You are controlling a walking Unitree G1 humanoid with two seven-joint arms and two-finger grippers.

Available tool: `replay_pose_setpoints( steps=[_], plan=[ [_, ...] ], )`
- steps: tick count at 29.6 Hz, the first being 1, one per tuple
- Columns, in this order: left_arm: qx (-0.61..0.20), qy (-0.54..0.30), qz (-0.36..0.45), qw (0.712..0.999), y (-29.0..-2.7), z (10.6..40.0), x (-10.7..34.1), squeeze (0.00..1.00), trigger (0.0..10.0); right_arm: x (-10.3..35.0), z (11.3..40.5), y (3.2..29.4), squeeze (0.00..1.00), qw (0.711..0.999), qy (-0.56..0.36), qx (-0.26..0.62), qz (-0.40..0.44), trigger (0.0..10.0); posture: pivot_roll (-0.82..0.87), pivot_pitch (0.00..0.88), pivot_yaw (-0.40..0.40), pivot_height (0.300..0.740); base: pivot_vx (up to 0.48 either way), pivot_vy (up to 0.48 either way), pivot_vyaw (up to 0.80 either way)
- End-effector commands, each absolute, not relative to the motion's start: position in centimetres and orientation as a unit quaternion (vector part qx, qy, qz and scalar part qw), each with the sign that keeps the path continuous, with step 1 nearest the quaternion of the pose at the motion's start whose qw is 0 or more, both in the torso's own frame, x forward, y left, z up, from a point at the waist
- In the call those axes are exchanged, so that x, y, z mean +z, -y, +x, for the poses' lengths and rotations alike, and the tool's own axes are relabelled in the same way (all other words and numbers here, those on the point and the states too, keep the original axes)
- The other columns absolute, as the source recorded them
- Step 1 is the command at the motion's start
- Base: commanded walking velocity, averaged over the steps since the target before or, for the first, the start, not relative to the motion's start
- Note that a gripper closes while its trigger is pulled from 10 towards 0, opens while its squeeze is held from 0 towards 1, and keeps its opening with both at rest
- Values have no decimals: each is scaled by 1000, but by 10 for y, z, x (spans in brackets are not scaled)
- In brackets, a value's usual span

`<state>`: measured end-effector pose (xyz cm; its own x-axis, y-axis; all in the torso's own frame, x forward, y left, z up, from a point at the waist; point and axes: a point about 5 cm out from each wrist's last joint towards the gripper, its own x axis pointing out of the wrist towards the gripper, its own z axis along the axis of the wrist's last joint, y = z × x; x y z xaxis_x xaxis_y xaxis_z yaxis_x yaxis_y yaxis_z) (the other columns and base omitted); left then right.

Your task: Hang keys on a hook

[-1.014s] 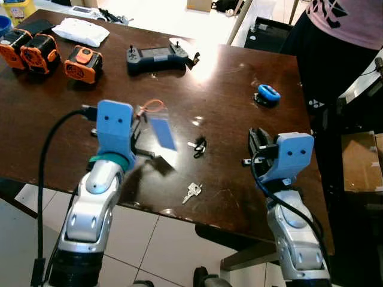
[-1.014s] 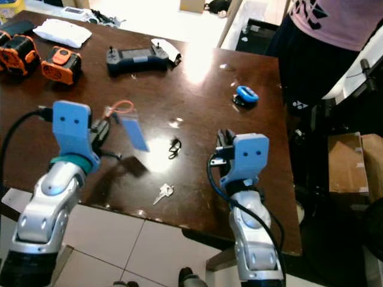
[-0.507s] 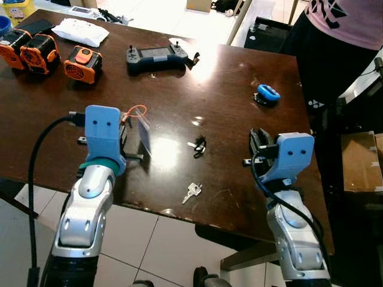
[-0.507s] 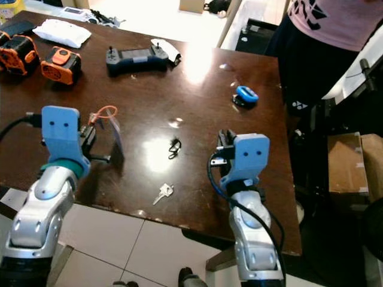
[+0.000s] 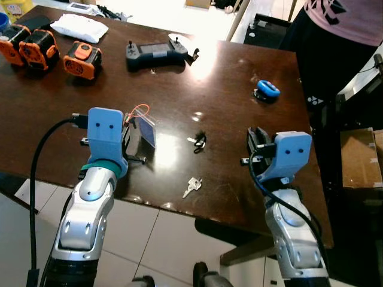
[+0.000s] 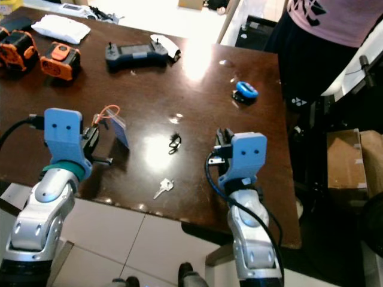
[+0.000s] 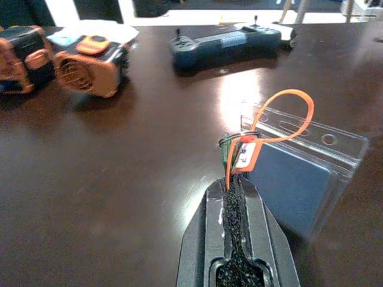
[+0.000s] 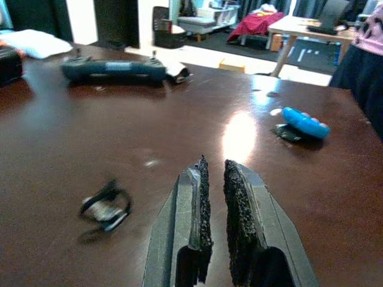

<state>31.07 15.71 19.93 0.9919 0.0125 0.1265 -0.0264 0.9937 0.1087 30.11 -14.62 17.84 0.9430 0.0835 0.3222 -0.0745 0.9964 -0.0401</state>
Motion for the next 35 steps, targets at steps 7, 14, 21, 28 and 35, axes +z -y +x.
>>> replay_pose_setpoints(
  steps=[7,14,21,28,35],
  plan=[
    [9,63,59,996,-157,308,196,0,10000,172,301,146,0,987,152,41,-12,10000,-41,135,-4,740,-411,0,0],
    [8,64,60,996,-156,309,197,0,10000,172,302,144,0,987,153,48,-20,10000,-39,135,-4,740,-406,0,0],
    [8,63,60,996,-156,309,196,0,10000,172,302,143,0,987,154,52,-19,10000,-37,135,-4,740,-399,0,0],
    [8,63,60,996,-156,309,197,0,10000,173,303,142,0,987,153,53,-10,10000,-35,132,-5,740,-379,0,0],
    [0,60,60,996,-153,309,195,0,10000,173,303,140,0,984,159,75,-17,10000,-36,126,-7,740,-148,0,329]
  ],
)
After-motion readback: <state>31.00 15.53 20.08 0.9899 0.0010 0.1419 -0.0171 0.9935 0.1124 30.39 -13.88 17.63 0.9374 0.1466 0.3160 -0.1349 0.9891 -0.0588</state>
